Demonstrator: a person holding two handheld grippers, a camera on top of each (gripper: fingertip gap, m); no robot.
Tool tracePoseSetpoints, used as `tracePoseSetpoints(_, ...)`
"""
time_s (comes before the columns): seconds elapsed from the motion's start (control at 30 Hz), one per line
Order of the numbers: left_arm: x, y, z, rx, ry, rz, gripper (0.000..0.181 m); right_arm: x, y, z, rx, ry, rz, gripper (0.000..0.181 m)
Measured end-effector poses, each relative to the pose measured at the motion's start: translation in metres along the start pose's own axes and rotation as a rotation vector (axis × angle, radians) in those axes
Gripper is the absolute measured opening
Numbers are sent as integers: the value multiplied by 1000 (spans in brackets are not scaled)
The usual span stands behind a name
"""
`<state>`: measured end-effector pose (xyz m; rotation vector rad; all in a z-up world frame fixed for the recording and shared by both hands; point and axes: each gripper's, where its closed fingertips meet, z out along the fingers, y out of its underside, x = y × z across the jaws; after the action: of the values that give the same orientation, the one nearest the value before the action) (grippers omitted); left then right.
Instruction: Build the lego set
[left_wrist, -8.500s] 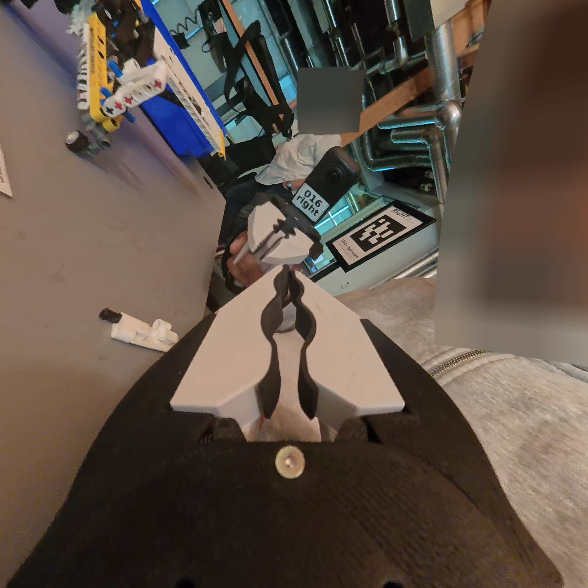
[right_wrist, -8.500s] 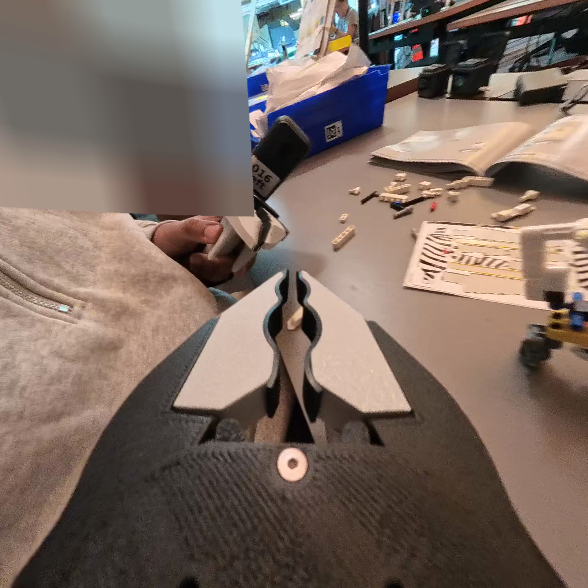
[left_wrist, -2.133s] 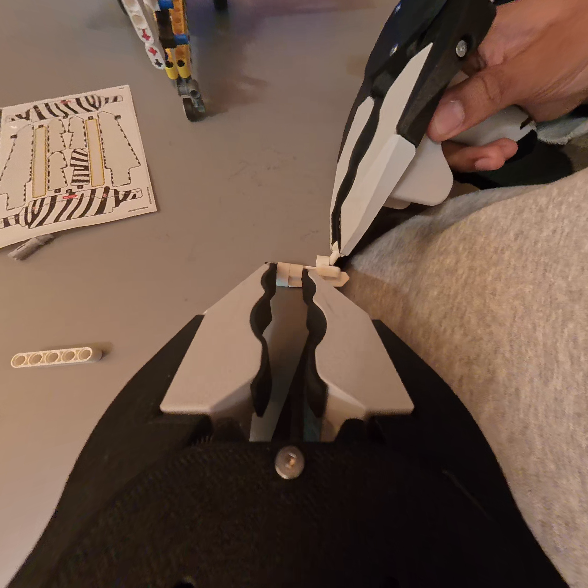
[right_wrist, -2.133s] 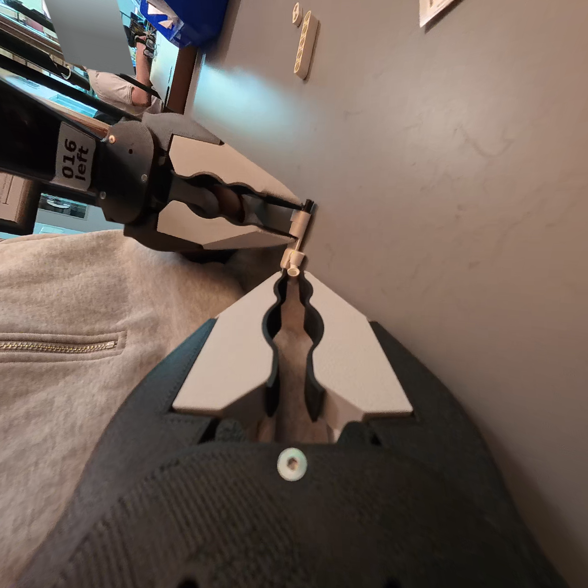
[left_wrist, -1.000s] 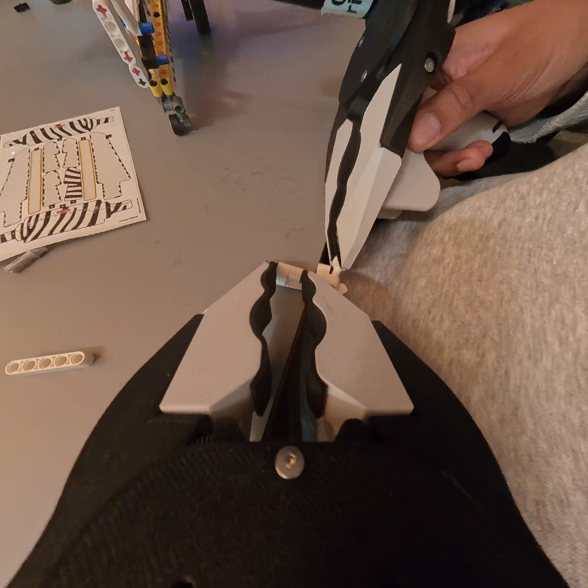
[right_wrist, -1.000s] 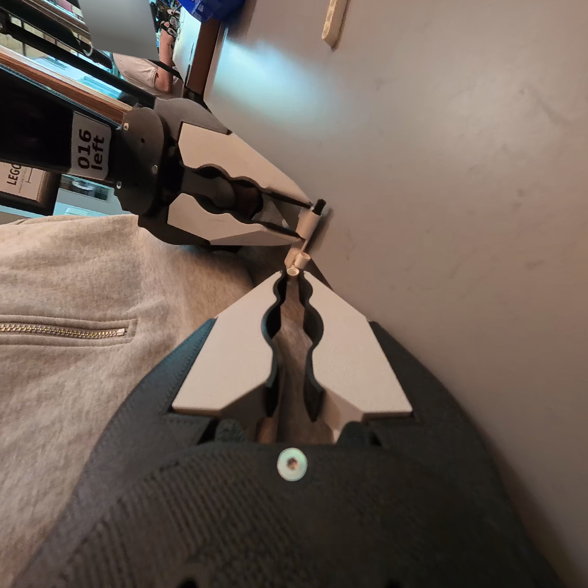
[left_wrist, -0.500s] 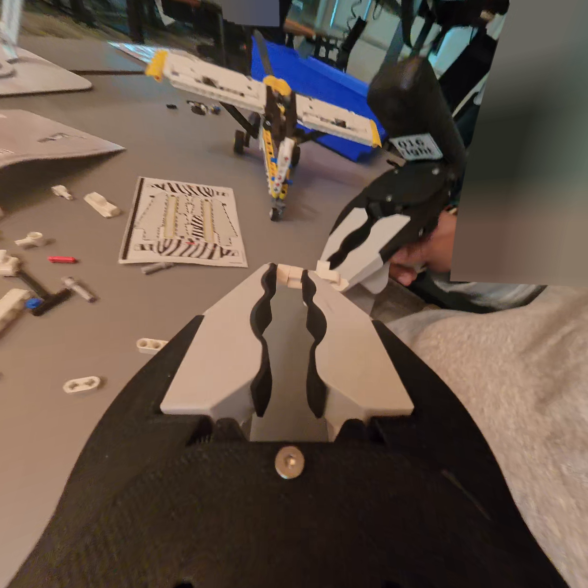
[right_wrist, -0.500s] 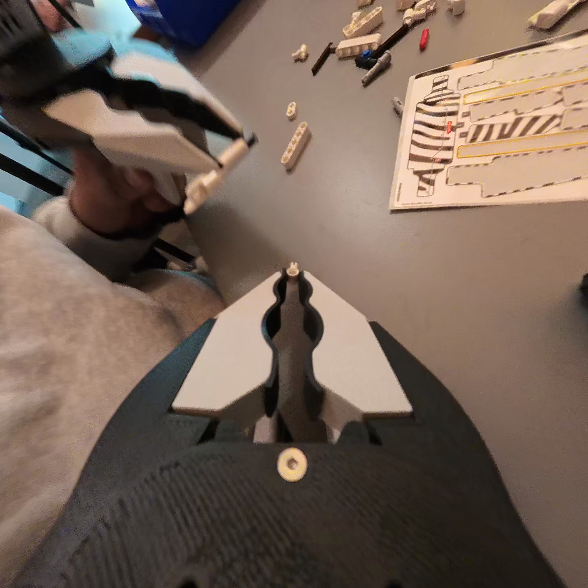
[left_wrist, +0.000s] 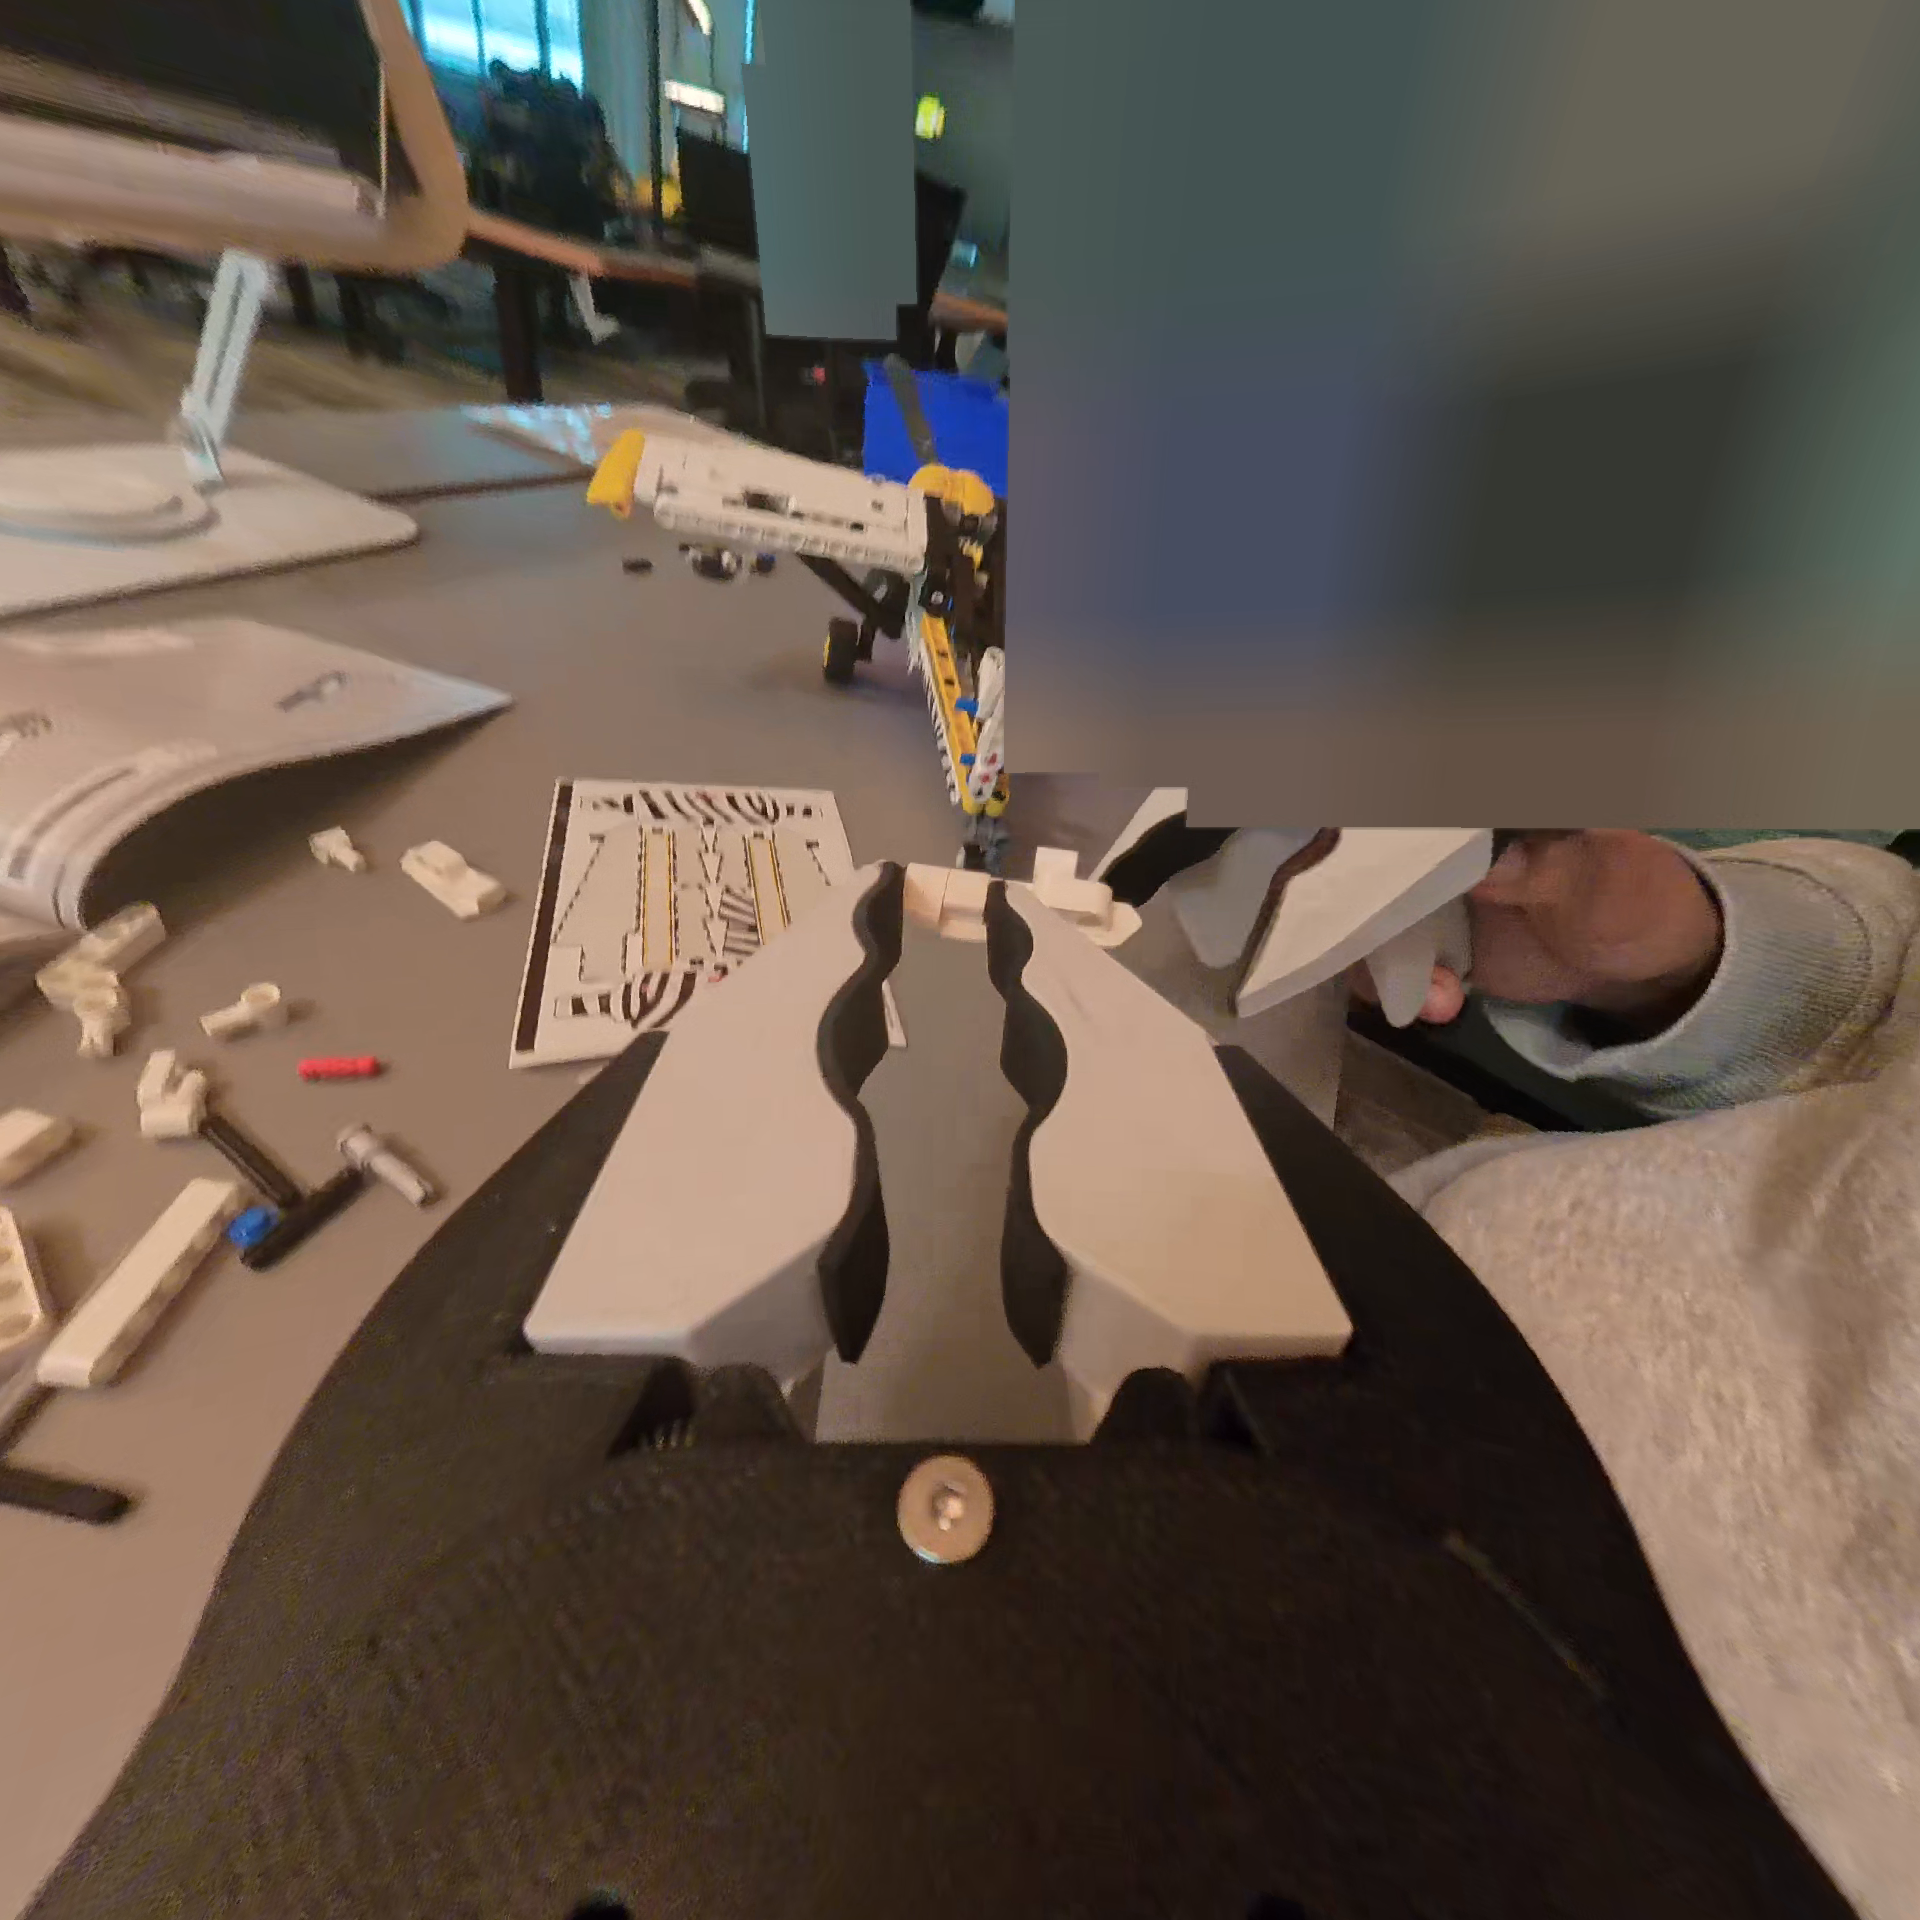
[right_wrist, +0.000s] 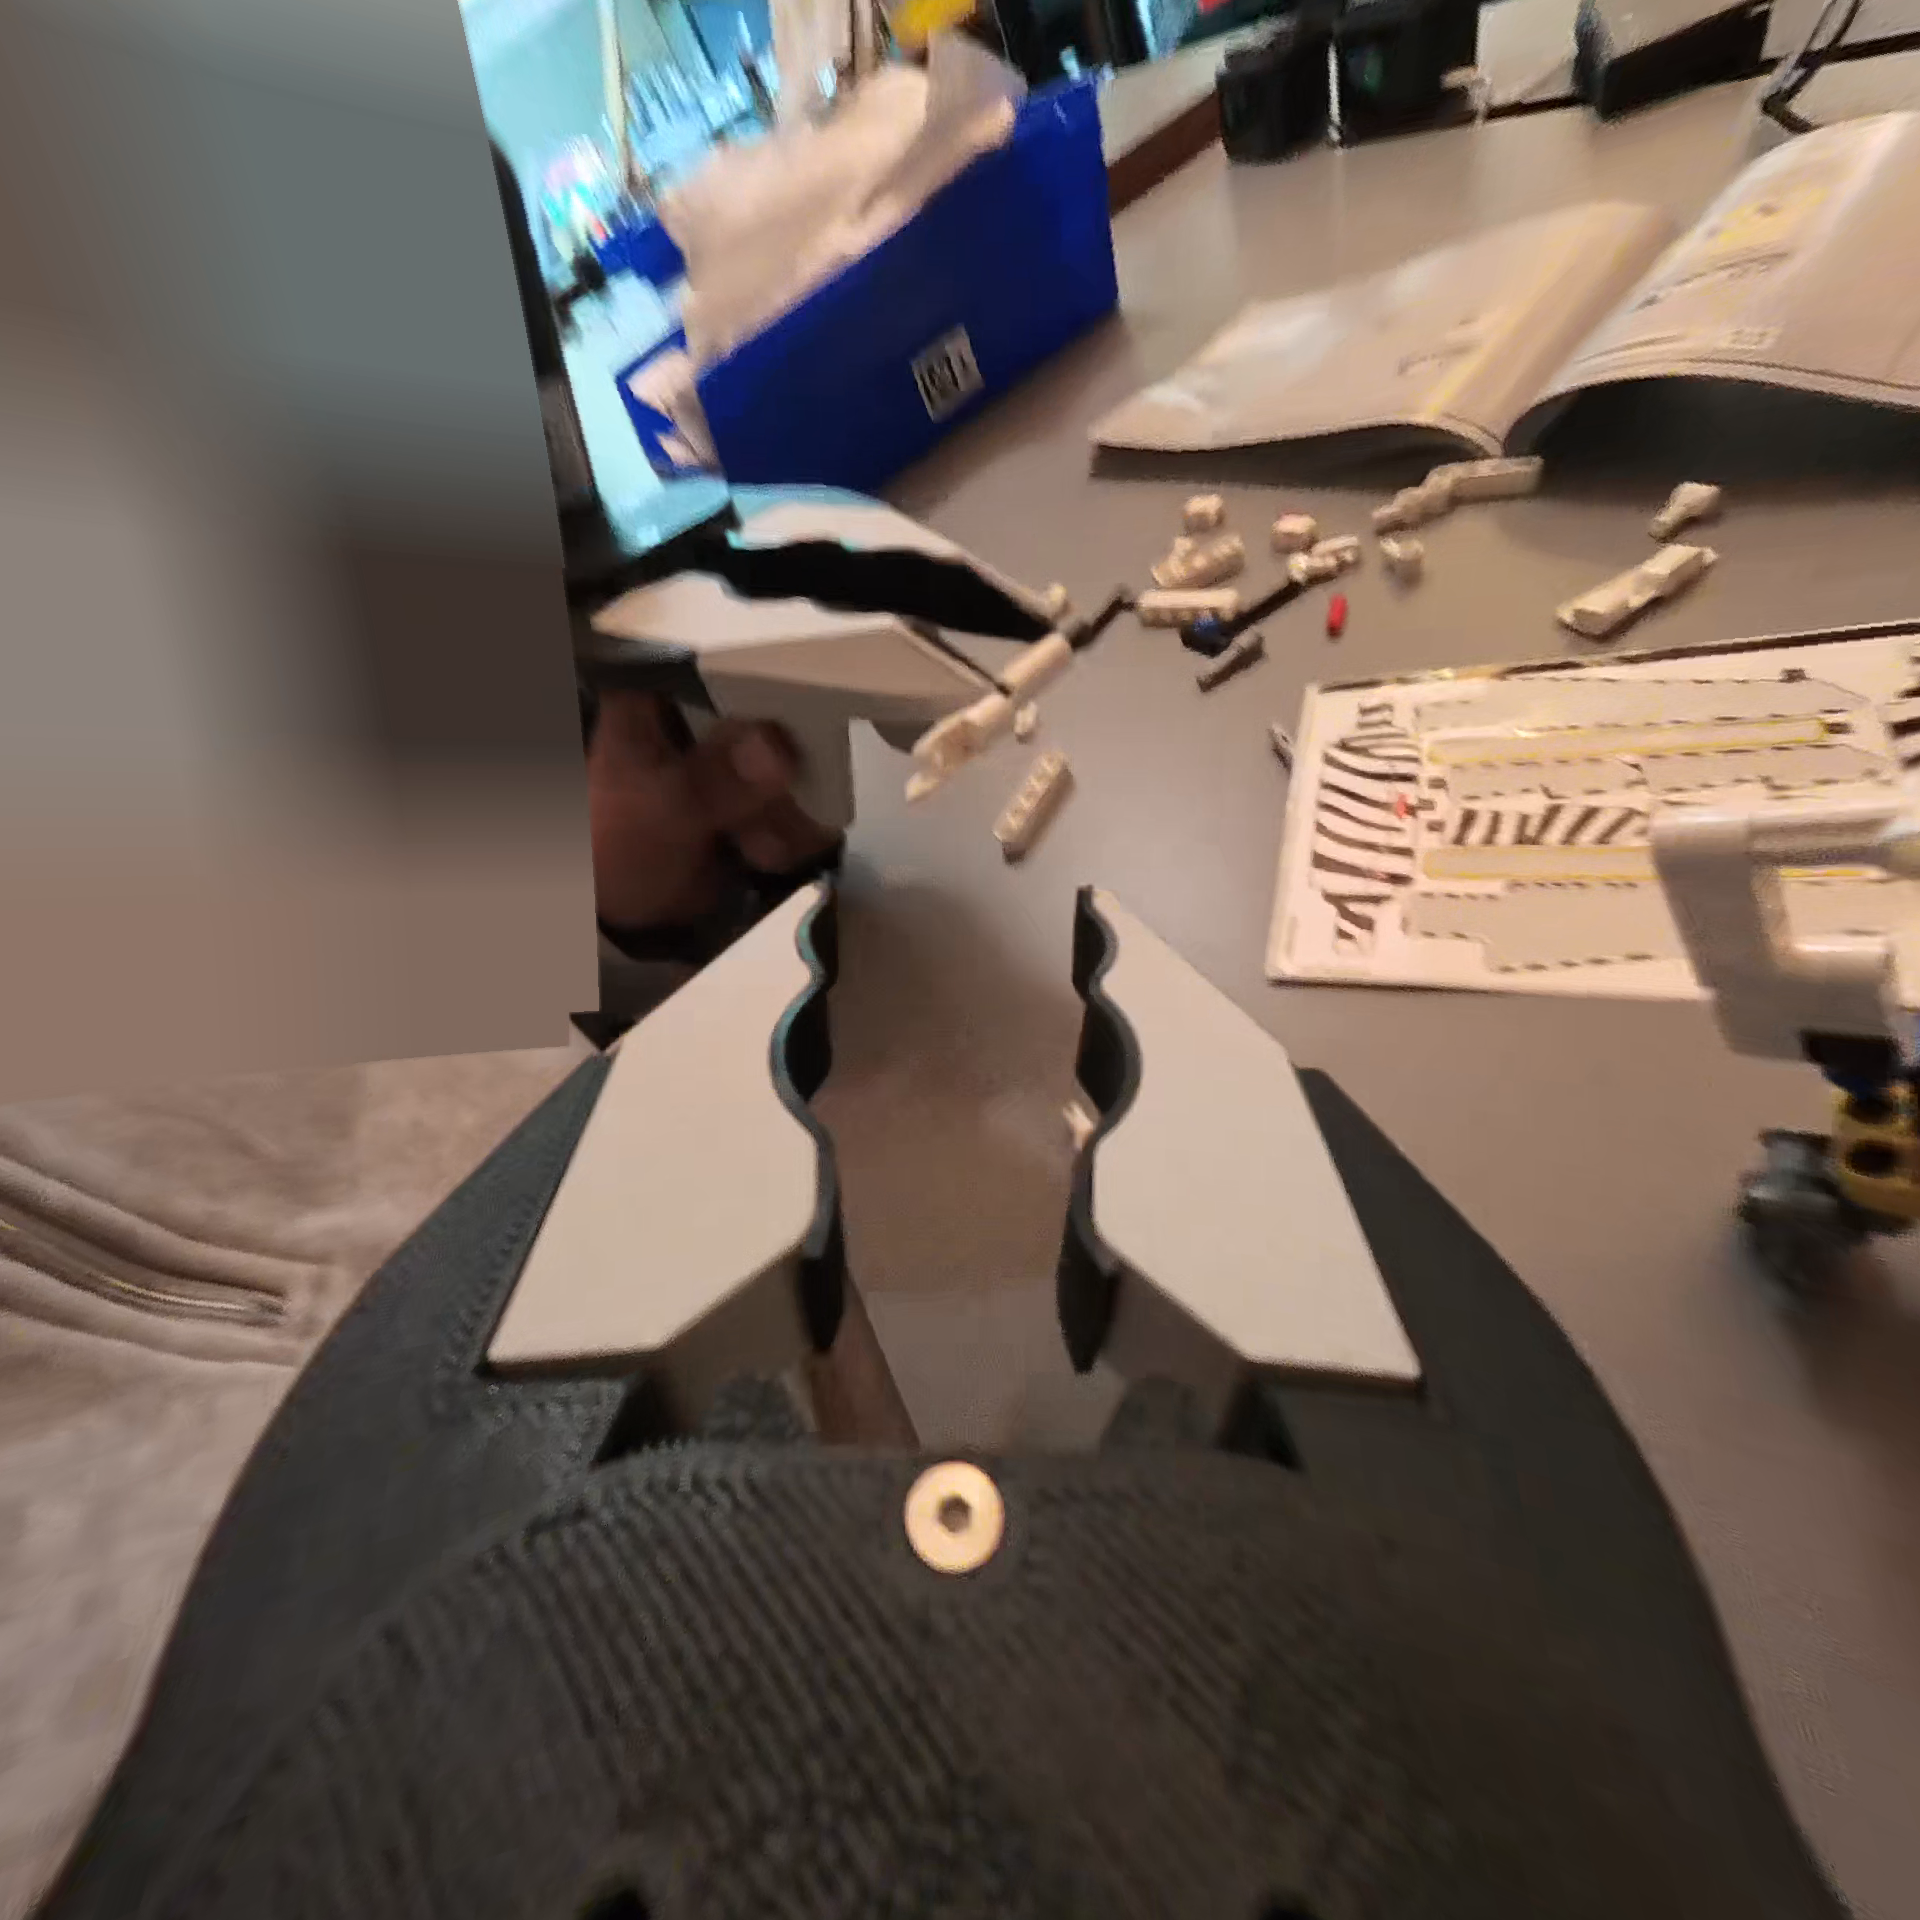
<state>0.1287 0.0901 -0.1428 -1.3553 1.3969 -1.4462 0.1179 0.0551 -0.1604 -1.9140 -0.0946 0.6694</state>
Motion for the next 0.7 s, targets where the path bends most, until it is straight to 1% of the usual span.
tracePoseSetpoints(0.1,6,-5,2,33,2,72,14,0,-13,4,76,-75,124,43)
tracePoseSetpoints(0.2,11,-7,1,41,0,130,14,-3,-22,6,145,-197,258,37)
tracePoseSetpoints(0.3,12,-6,2,27,-17,168,14,-7,-24,7,180,-289,336,10)
tracePoseSetpoints(0.33,11,-5,2,23,-21,176,14,-7,-23,7,175,-293,343,10)
tracePoseSetpoints(0.43,12,-4,0,22,6,170,15,-5,-18,8,139,-248,296,8)
tracePoseSetpoints(0.47,12,-4,-1,21,23,155,23,-5,-17,8,123,-224,264,7)
tracePoseSetpoints(0.5,11,-4,-3,26,43,130,35,-5,-15,7,101,-209,228,7)
tracePoseSetpoints(0.57,15,-7,-9,47,137,47,55,-7,-10,4,44,-187,140,7)
tracePoseSetpoints(0.6,15,-9,-12,57,185,-12,60,-8,-8,3,17,-172,81,6)
tracePoseSetpoints(0.63,19,-8,-16,57,255,-69,60,-10,-6,1,-11,-161,14,6)
tracePoseSetpoints(0.7,31,1,-20,-14,417,-189,56,-17,1,-1,-78,-160,-130,6)
